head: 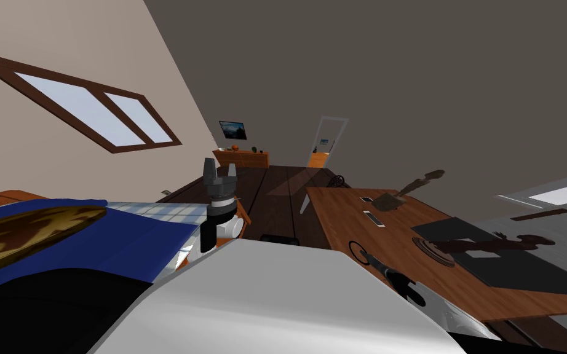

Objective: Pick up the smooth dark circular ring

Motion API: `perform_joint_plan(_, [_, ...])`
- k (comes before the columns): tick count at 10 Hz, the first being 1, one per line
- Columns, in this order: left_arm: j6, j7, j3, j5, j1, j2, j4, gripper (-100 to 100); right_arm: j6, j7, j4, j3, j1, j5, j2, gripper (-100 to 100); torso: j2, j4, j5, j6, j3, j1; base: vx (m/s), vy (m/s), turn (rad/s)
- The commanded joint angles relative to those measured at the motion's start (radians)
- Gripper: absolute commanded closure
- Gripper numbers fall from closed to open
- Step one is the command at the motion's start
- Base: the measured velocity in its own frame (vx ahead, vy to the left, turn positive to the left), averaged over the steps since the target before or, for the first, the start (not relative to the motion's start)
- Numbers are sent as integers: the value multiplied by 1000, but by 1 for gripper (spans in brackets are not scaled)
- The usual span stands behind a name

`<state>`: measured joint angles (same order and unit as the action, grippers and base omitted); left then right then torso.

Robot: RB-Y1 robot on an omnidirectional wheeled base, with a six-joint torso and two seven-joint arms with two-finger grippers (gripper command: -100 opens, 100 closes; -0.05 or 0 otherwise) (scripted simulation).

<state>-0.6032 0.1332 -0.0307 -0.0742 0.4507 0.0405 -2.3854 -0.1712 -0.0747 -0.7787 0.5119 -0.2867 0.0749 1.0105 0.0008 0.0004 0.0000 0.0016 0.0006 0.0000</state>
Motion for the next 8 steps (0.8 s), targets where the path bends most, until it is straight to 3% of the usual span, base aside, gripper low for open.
perform_joint_plan(1, [0,0,0,0,0,0,0,0,0,0,0,0,0,0,0,0,0,0,0,0,0,0,0,0,0])
perform_joint_plan(2, [0,0,0,0,0,0,0,0,7,14,21,-11,12,8,-30,-100,0,0,0,0,0,0,-2,-29,56])
perform_joint_plan(4, [0,0,0,0,0,0,0,0,16,35,55,-26,31,20,-75,-100,-1,0,-1,0,0,-4,1,-82,73])
perform_joint_plan(5, [0,0,0,0,0,0,0,0,-1,29,72,-17,39,19,-70,-100,-1,0,-1,0,-1,-6,2,-42,19])
perform_joint_plan(6, [0,0,0,0,0,0,0,0,0,31,73,-18,40,19,-73,100,-1,0,-1,0,-1,-3,0,-8,-1])
perform_joint_plan(8, [0,0,0,0,0,0,0,0,0,31,73,-18,40,19,-71,100,-1,0,-2,-1,-1,-1,0,-3,-3])
